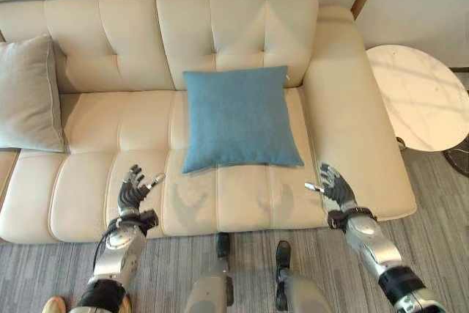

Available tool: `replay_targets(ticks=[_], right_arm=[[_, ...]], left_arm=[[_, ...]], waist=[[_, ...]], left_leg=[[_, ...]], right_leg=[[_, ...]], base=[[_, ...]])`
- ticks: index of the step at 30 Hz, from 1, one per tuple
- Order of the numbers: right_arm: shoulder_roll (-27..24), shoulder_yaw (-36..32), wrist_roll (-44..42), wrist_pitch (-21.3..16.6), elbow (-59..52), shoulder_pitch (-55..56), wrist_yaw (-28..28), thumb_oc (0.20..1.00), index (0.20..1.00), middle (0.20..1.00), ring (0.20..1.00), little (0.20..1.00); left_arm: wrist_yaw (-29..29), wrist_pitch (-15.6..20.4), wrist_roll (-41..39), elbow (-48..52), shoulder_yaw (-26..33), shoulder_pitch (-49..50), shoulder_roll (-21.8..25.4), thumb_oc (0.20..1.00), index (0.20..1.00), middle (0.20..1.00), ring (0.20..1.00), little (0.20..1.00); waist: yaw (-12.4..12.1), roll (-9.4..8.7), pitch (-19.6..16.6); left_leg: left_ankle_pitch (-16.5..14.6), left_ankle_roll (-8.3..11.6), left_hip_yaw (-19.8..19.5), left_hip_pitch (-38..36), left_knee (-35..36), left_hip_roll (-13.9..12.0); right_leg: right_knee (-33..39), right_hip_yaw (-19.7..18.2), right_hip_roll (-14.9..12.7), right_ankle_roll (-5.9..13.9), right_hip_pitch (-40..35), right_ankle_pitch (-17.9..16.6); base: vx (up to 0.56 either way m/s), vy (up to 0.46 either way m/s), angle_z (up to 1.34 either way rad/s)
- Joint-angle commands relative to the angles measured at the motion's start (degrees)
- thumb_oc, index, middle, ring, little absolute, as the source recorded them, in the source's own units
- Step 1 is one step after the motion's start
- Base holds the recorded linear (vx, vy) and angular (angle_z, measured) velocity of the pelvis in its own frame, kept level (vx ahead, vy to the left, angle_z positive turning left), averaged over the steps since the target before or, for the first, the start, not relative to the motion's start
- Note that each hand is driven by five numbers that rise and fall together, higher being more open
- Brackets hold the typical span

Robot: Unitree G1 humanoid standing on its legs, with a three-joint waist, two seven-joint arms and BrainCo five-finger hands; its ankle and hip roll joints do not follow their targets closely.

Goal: Pick up all the scattered cushions and arrange them neatly on the sofa.

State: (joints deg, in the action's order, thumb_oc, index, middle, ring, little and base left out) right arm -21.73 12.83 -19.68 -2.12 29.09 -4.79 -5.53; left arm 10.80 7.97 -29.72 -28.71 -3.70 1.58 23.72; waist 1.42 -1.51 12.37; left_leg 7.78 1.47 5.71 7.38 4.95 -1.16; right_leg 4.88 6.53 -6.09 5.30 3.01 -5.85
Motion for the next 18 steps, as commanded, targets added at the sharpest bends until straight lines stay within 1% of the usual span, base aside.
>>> replay_targets(ticks=[1, 3, 5, 8, 9, 10, 12, 13, 14, 16, 17, 18], right_arm=[[0.07, -1.02, 4.82, -1.01, 5.22, 0.86, 2.32, 1.0, 1.0, 1.0, 1.0, 1.0], [0.58, -0.99, 8.1, -0.6, 11.74, 2.2, 2.72, 1.0, 1.0, 1.0, 1.0, 1.0], [1.71, -1.56, 8.12, -0.54, 18.02, 2.04, 2.47, 1.0, 1.0, 1.0, 1.0, 1.0], [3.76, -1.68, 9.22, -0.24, 28.8, 2.36, 3.05, 1.0, 1.0, 1.0, 1.0, 1.0], [4.55, -2.22, 9.73, 0.04, 32.31, 2.45, 3.27, 1.0, 1.0, 1.0, 1.0, 1.0], [4.86, -1.92, 10.34, -0.04, 33.34, 2.18, 3.18, 1.0, 1.0, 1.0, 1.0, 1.0], [5.82, -2.07, 10.68, 0.23, 35.8, 1.7, 3.23, 1.0, 1.0, 1.0, 1.0, 1.0], [6.31, -2.08, 10.74, 0.28, 37.03, 1.51, 3.27, 1.0, 1.0, 1.0, 1.0, 1.0], [6.54, -1.7, 11.1, 0.28, 37.4, 1.17, 3.3, 1.0, 1.0, 1.0, 1.0, 1.0], [6.87, -1.1, 11.38, 0.58, 38.86, 1.51, 4.18, 1.0, 1.0, 1.0, 1.0, 1.0], [7.01, -1.3, 11.14, 0.51, 38.94, 2.03, 4.26, 1.0, 1.0, 1.0, 1.0, 1.0], [7.19, -1.76, 10.68, 0.47, 39.69, 2.39, 4.48, 1.0, 1.0, 1.0, 1.0, 1.0]], left_arm=[[-3.83, -0.53, 5.1, -10.81, 0.0, -1.79, -3.07, 1.0, 1.0, 1.0, 1.0, 1.0], [-5.42, -1.54, 7.74, -17.3, -1.05, -0.84, -4.72, 1.0, 1.0, 1.0, 1.0, 1.0], [-5.87, -2.46, 9.79, -24.63, -1.52, -1.36, -5.83, 1.0, 1.0, 1.0, 1.0, 1.0], [-7.13, -3.47, 15.64, -34.74, -2.83, -2.21, -6.7, 1.0, 1.0, 1.0, 1.0, 1.0], [-7.68, -4.09, 17.86, -38.27, -3.1, -2.45, -7.1, 1.0, 1.0, 1.0, 1.0, 1.0], [-7.91, -4.18, 18.28, -39.2, -2.99, -2.68, -7.15, 1.0, 1.0, 1.0, 1.0, 1.0], [-7.58, -4.9, 21.76, -43.42, -3.09, -2.9, -7.17, 1.0, 1.0, 1.0, 1.0, 1.0], [-7.47, -5.22, 23.25, -44.84, -3.14, -2.99, -7.0, 1.0, 1.0, 1.0, 1.0, 1.0], [-7.16, -5.4, 24.22, -45.27, -3.11, -3.17, -6.75, 1.0, 1.0, 1.0, 1.0, 1.0], [-7.38, -6.24, 25.69, -47.1, -2.43, -2.34, -6.42, 1.0, 1.0, 1.0, 1.0, 1.0], [-7.58, -6.63, 25.42, -47.41, -1.91, -1.9, -6.47, 1.0, 1.0, 1.0, 1.0, 1.0], [-7.7, -6.72, 24.9, -47.85, -1.15, -1.33, -6.44, 1.0, 1.0, 1.0, 1.0, 1.0]], waist=[[0.58, 0.67, -4.62], [0.67, 0.75, -5.63], [0.79, 0.69, -6.15], [1.1, 0.53, -6.21], [1.28, 0.4, -5.94], [1.3, 0.38, -5.74], [1.39, 0.18, -5.27], [1.31, 0.12, -4.64], [1.29, 0.28, -4.09], [1.03, 0.72, -3.69], [0.98, 0.79, -3.66], [0.9, 0.75, -3.95]], left_leg=[[-7.2, -0.56, 2.21, -5.06, 0.05, 1.98], [-7.72, -0.84, 2.01, -6.34, 0.05, 2.28], [-7.98, -1.06, 2.15, -7.34, 0.05, 2.53], [-8.49, -1.52, 2.11, -8.83, 0.05, 2.92], [-8.61, -1.69, 2.49, -8.9, 0.05, 3.01], [-8.68, -1.86, 2.76, -8.73, 0.05, 3.06], [-8.49, -1.89, 4.17, -8.1, 0.05, 2.72], [-8.03, -1.94, 4.88, -7.59, 0.05, 2.28], [-7.56, -2.06, 5.21, -7.19, 0.05, 1.83], [-6.93, -2.21, 5.78, -6.74, 0.05, 0.93], [-6.92, -2.42, 5.74, -6.87, 0.05, 0.78], [-7.1, -2.54, 5.74, -6.9, 0.05, 0.75]], right_leg=[[-0.03, 2.28, 1.06, 1.95, -0.45, 3.22], [0.11, 2.51, 0.88, 2.11, -1.94, 3.31], [-0.4, 2.42, 0.72, 2.35, -2.69, 3.37], [-1.47, 2.19, 0.47, 2.58, -3.67, 3.52], [-1.85, 2.16, 0.24, 2.89, -3.28, 3.01], [-1.86, 1.92, 0.19, 3.01, -2.82, 2.37], [-1.67, 1.84, 0.21, 3.33, -1.62, 1.04], [-3.17, 2.33, 0.37, 3.38, -0.23, 1.17], [-5.72, 3.1, 0.43, 3.24, 0.77, 1.92], [-11.23, 4.44, 0.59, 1.97, 0.81, 6.08], [-15.7, 4.29, 0.53, 1.56, 0.54, 8.46], [-18.56, 3.89, 0.6, 1.1, -0.18, 10.42]], base=[[-0.03, 0.13, -0.09], [-0.03, 0.109, -0.02], [-0.04, 0.11, -0.01], [-0.07, 0.11, -0.04], [-0.11, 0.102, 0.0], [-0.15, 0.09, -0.06], [-0.19, 0.042, -0.18], [-0.23, 0.008, -0.26], [-0.24, 0.003, -0.39], [-0.17, 0.003, -0.34], [-0.11, -0.016, -0.23], [-0.09, -0.046, -0.19]])
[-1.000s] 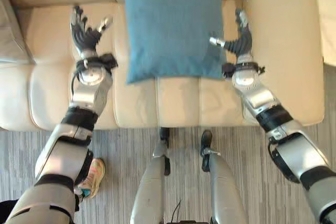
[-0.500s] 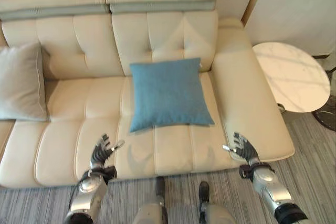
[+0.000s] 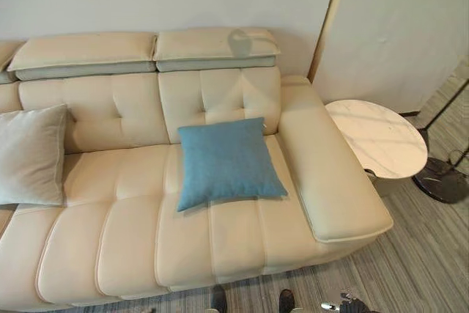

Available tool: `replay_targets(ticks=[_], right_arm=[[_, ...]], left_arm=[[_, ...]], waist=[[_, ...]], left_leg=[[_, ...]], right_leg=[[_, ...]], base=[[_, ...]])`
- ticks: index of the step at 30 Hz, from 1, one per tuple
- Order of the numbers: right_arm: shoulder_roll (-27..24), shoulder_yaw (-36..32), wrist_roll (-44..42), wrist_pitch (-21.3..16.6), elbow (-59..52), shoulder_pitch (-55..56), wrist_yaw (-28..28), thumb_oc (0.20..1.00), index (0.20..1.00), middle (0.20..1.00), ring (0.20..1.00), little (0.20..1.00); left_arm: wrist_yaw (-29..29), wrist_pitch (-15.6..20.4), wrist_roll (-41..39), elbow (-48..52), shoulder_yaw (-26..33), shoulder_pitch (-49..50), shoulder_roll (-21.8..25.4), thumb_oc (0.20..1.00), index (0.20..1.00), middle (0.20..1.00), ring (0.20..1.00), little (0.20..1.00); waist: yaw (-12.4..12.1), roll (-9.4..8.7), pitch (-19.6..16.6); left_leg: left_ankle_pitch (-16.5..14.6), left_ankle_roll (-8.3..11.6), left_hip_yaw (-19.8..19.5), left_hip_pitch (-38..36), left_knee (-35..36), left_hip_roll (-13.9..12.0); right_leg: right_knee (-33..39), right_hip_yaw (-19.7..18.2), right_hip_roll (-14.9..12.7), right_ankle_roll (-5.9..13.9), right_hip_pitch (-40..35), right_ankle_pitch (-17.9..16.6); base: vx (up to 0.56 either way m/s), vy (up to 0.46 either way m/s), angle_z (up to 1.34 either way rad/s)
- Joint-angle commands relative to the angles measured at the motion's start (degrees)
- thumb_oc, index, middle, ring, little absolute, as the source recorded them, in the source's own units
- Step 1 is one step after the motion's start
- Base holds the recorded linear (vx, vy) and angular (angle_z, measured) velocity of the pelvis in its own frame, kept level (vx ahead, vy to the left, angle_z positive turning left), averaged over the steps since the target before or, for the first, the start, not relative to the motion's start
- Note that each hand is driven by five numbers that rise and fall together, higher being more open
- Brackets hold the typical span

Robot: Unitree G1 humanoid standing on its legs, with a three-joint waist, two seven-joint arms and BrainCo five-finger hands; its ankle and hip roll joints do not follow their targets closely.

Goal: Pick up all the scattered cushions and arrange them neatly on the sofa.

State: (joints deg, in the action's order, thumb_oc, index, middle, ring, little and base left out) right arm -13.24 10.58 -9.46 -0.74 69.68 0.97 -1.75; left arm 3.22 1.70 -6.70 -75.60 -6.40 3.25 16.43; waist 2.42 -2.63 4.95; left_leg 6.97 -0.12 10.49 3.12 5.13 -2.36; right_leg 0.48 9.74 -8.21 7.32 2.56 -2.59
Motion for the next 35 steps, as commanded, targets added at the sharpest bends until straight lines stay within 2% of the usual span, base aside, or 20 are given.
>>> replay_targets(ticks=[1, 5, 7, 8, 9, 11, 13, 14, 15, 17, 18, 19, 20, 21, 23, 24, 25, 26, 28, 35], right_arm=[[-0.93, 0.25, 0.3, -0.84, 0.0, -3.04, 0.96, 1.0, 1.0, 1.0, 1.0, 1.0], [-0.42, 0.14, -0.41, -0.64, 0.23, -2.47, 1.63, 1.0, 1.0, 1.0, 1.0, 1.0], [-0.19, 1.32, -0.62, -0.55, -0.17, -2.86, 1.35, 1.0, 1.0, 1.0, 1.0, 1.0], [-0.2, 1.32, -0.62, -0.55, -0.16, -2.86, 1.35, 1.0, 1.0, 1.0, 1.0, 1.0], [-0.36, 2.33, -0.89, -0.73, -0.33, -3.24, 1.27, 1.0, 1.0, 1.0, 1.0, 1.0], [-1.14, 2.56, -1.58, -1.03, -1.19, -3.46, 0.9, 1.0, 1.0, 1.0, 1.0, 1.0], [-2.05, 2.4, -3.55, -1.55, -1.72, -4.2, -0.18, 1.0, 1.0, 1.0, 1.0, 1.0], [-2.06, 2.4, -3.55, -1.55, -1.72, -4.21, -0.18, 1.0, 1.0, 1.0, 1.0, 1.0], [-2.48, 2.37, -3.82, -1.42, -1.14, -4.68, -0.14, 1.0, 1.0, 1.0, 1.0, 1.0], [-2.42, 2.32, -3.69, -1.18, -0.46, -4.52, 0.22, 1.0, 1.0, 1.0, 1.0, 1.0], [-2.37, 2.36, -3.51, -0.99, -0.17, -4.39, 0.46, 1.0, 1.0, 1.0, 1.0, 1.0], [-2.28, 2.38, -3.29, -0.91, 0.18, -4.11, 0.63, 1.0, 1.0, 1.0, 1.0, 1.0], [-2.28, 2.38, -3.29, -0.91, 0.18, -4.11, 0.63, 1.0, 1.0, 1.0, 1.0, 1.0], [-2.15, 2.39, -3.02, -0.78, 0.93, -3.8, 0.88, 1.0, 1.0, 1.0, 1.0, 1.0], [-1.73, 2.09, -2.11, -0.31, 2.33, -2.76, 1.32, 1.0, 1.0, 1.0, 1.0, 1.0], [-1.74, 2.09, -2.11, -0.31, 2.33, -2.75, 1.32, 1.0, 1.0, 1.0, 1.0, 1.0], [-1.46, 1.78, -1.77, -0.19, 2.46, -2.16, 1.23, 1.0, 1.0, 1.0, 1.0, 1.0], [-1.46, 1.78, -1.77, -0.19, 2.46, -2.15, 1.23, 1.0, 1.0, 1.0, 1.0, 1.0], [-1.08, 1.43, -1.17, -0.05, 3.75, -1.42, 0.96, 1.0, 1.0, 1.0, 1.0, 1.0], [-0.42, 1.15, -0.6, 0.34, 5.3, -0.4, 1.26, 1.0, 1.0, 1.0, 1.0, 1.0]], left_arm=[[-0.43, -0.65, 1.49, -1.32, 2.07, -2.55, 0.86, 1.0, 1.0, 1.0, 1.0, 1.0], [-0.9, -0.91, 0.61, -1.8, 2.1, -1.63, 0.64, 1.0, 1.0, 1.0, 1.0, 1.0], [-0.99, -0.63, -0.84, -0.87, 1.65, -1.96, 0.48, 1.0, 1.0, 1.0, 1.0, 1.0], [-0.99, -0.63, -0.84, -0.87, 1.66, -1.96, 0.48, 1.0, 1.0, 1.0, 1.0, 1.0], [-0.87, -0.45, -1.27, -0.08, 0.8, -2.42, 0.29, 1.0, 1.0, 1.0, 1.0, 1.0], [-0.6, -0.36, -1.63, 0.63, -0.33, -2.99, -0.19, 1.0, 1.0, 1.0, 1.0, 1.0], [-0.1, -0.03, -2.41, 2.05, -1.56, -4.38, -0.65, 1.0, 1.0, 1.0, 1.0, 1.0], [-0.1, -0.03, -2.41, 2.05, -1.56, -4.39, -0.66, 1.0, 1.0, 1.0, 1.0, 1.0], [-0.01, 0.32, -2.7, 2.34, -2.04, -4.87, -1.11, 1.0, 1.0, 1.0, 1.0, 1.0], [-0.27, 0.53, -2.54, 2.25, -2.21, -4.43, -1.54, 1.0, 1.0, 1.0, 1.0, 1.0], [-0.62, 0.53, -2.77, 2.2, -2.11, -4.17, -1.69, 1.0, 1.0, 1.0, 1.0, 1.0], [-1.01, 0.53, -3.02, 2.05, -1.9, -3.94, -1.8, 1.0, 1.0, 1.0, 1.0, 1.0], [-1.01, 0.53, -3.02, 2.05, -1.9, -3.94, -1.8, 1.0, 1.0, 1.0, 1.0, 1.0], [-1.34, 0.4, -3.54, 1.82, -1.44, -3.57, -1.93, 1.0, 1.0, 1.0, 1.0, 1.0], [-2.11, -0.04, -3.65, 0.54, -0.88, -2.82, -2.32, 1.0, 1.0, 1.0, 1.0, 1.0], [-2.11, -0.04, -3.65, 0.54, -0.88, -2.81, -2.33, 1.0, 1.0, 1.0, 1.0, 1.0], [-2.31, -0.21, -2.79, 0.42, -1.36, -2.77, -2.5, 1.0, 1.0, 1.0, 1.0, 1.0], [-2.31, -0.21, -2.79, 0.42, -1.37, -2.76, -2.5, 1.0, 1.0, 1.0, 1.0, 1.0], [-1.87, -0.33, -1.5, -0.01, -2.22, -2.71, -3.24, 1.0, 1.0, 1.0, 1.0, 1.0], [-2.14, -0.46, -0.11, -1.06, -2.42, -1.75, -3.72, 1.0, 1.0, 1.0, 1.0, 1.0]], waist=[[-0.35, 1.72, 2.93], [-1.12, 0.65, 1.45], [-2.54, -0.37, 1.54], [-2.51, -0.32, 1.44], [-2.68, -0.18, 1.95], [-2.37, 0.58, 3.39], [-1.83, 1.56, 5.82], [-1.78, 1.58, 5.84], [-2.05, 1.22, 6.75], [-1.83, 0.32, 6.28], [-1.97, -0.18, 5.94], [-1.94, -0.22, 5.47], [-1.89, -0.21, 5.39], [-2.06, -0.24, 4.99], [-1.53, 0.4, 3.1], [-1.61, 0.39, 3.24], [-0.57, 1.4, 1.67], [-0.55, 1.4, 1.65], [0.26, 2.24, 0.19], [-0.24, 1.88, -0.31]], left_leg=[[-6.37, -0.98, 0.74, -2.58, -0.13, 2.0], [-5.74, -0.77, 0.33, -1.65, -0.13, 2.64], [-2.82, 0.08, 0.32, 1.62, -0.13, 2.34], [-2.78, 0.09, 0.29, 1.75, -0.13, 2.28], [0.4, 2.01, -0.4, 3.79, -0.13, 1.51], [3.61, 4.56, -1.6, 5.11, -0.13, 0.47], [5.09, 6.92, -2.12, 7.12, -0.13, -1.1], [5.11, 6.93, -2.18, 7.13, -0.13, -1.1], [3.7, 5.67, -4.46, 6.09, -2.72, 0.28], [-1.13, 3.45, -4.15, 5.49, -9.24, 1.24], [-4.76, 2.53, -3.62, 5.34, -15.08, 1.76], [-6.62, 2.08, -3.21, 4.94, -17.83, 1.97], [-6.62, 2.08, -3.26, 5.06, -17.88, 1.97], [-8.38, 1.74, -3.5, 4.43, -22.08, 2.44], [-11.67, 0.91, -2.26, -2.04, -17.07, 2.73], [-11.59, 0.91, -2.18, -2.36, -16.81, 2.75], [-9.91, 1.28, -0.64, -6.31, -6.91, 2.34], [-9.76, 1.28, -0.66, -6.43, -6.64, 2.37], [-9.01, 1.79, -1.19, -8.09, -0.13, 2.68], [-9.27, 1.66, -0.69, -9.29, -0.13, 2.91]], right_leg=[[-15.14, 0.43, 2.83, -1.17, -0.87, 8.33], [-14.7, -1.4, 3.77, -0.88, -6.15, 9.79], [-7.55, -1.29, 5.11, -2.1, -10.31, 11.89], [-7.53, -1.27, 5.17, -2.12, -10.2, 11.84], [-4.6, -1.34, 7.17, -3.9, -10.71, 13.26], [-3.38, -0.73, 9.2, -5.3, -10.72, 13.49], [-3.01, 1.23, 10.43, -6.24, -9.19, 12.54], [-3.01, 1.28, 10.44, -6.24, -9.2, 12.54], [-3.01, 1.6, 9.54, -6.15, -8.58, 11.62], [-2.16, 1.68, 8.24, -5.81, -7.98, 10.1], [-1.57, 1.47, 7.54, -5.77, -7.82, 9.5], [-1.23, 1.35, 7.33, -5.83, -7.51, 9.21], [-1.23, 1.39, 7.34, -5.83, -7.42, 9.2], [-0.54, 1.03, 7.31, -5.91, -7.47, 8.74], [0.82, 0.57, 7.61, -5.23, -7.69, 8.21], [0.83, 0.5, 7.59, -5.21, -7.86, 8.22], [1.55, 1.76, 8.34, -4.7, -6.9, 7.91], [1.56, 1.78, 8.33, -4.7, -6.9, 7.91], [3.15, 3.46, 8.61, -4.12, -6.52, 7.23], [4.52, 3.53, 8.2, -3.55, -8.15, 6.25]], base=[[-0.08, -0.075, -0.18], [-0.14, -0.142, 0.1], [-0.33, -0.238, 0.02], [-0.43, -0.295, -0.14], [-0.42, -0.293, -0.04], [-0.53, -0.341, 0.23], [-0.58, -0.278, 0.32], [-0.57, -0.217, 0.37], [-0.35, -0.11, 0.18], [-0.34, -0.103, 0.01], [-0.2, -0.051, -0.04], [-0.12, -0.026, 0.0], [-0.11, -0.016, -0.01], [-0.08, 0.01, 0.11], [-0.04, 0.04, 0.16], [-0.02, 0.077, -0.32], [-0.03, 0.052, -0.33], [-0.07, 0.08, -0.15], [-0.07, 0.101, 0.26], [-0.03, 0.067, 0.09]])
